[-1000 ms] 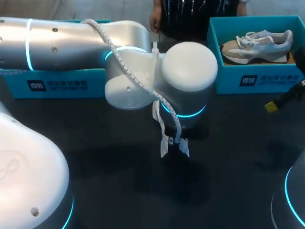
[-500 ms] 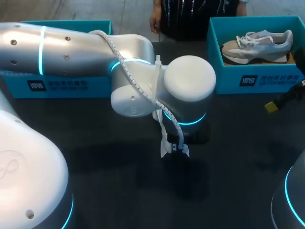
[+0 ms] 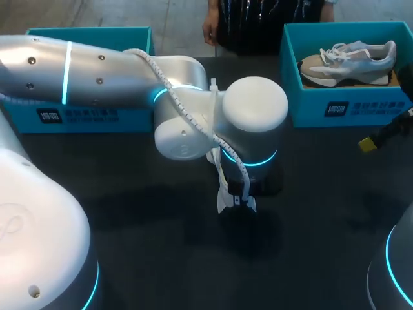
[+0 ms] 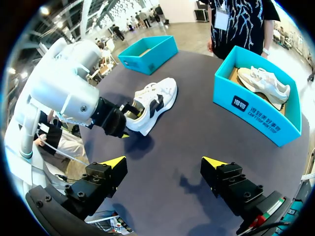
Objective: Take the shoe out of the shoebox, open the shoe tongue, remove and reinsert the insole, then place the shoe into the shoebox
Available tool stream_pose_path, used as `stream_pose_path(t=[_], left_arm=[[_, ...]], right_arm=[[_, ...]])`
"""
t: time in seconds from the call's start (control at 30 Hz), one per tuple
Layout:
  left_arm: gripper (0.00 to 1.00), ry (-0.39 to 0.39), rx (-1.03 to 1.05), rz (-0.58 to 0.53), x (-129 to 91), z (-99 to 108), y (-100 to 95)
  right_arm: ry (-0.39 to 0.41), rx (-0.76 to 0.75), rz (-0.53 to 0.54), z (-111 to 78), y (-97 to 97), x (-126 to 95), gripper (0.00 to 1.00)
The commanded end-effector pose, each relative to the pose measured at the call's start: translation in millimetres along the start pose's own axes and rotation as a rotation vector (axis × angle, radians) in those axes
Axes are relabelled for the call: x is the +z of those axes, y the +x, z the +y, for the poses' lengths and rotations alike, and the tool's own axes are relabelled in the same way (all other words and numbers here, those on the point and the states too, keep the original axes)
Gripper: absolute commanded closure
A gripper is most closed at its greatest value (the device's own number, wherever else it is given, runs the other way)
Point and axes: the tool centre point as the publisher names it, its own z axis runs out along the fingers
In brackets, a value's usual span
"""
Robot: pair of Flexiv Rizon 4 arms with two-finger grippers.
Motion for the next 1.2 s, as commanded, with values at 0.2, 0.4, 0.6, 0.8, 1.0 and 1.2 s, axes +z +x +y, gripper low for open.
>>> stream_pose_path(t=[0.2,0.4,0.6,0.8,1.0,1.2], left_arm=[[0.21,0.019,0.007,0.022,6.1,-0.6,-1.7],[0.58,0.027,0.0,0.035,8.0,3.3,1.6],[0.69,0.033,-0.002,0.041,9.0,5.7,3.3],[0.92,0.043,-0.001,0.046,9.3,5.6,4.7],[1.0,0.074,-0.01,0.069,3.5,8.0,8.7],[1.0,0.085,-0.008,0.06,-15.5,8.9,9.8]], right_arm=[[0.0,0.0,-0.001,-0.7,0.2,0.5,0.0],[0.0,0.0,-0.001,-0.7,0.2,0.5,0.0],[0.0,0.0,-0.001,-0.7,0.2,0.5,0.0],[0.0,0.0,-0.001,-0.7,0.2,0.5,0.0],[0.0,0.0,-0.001,-0.7,0.2,0.5,0.0],[0.0,0.0,-0.001,-0.7,0.2,0.5,0.0]])
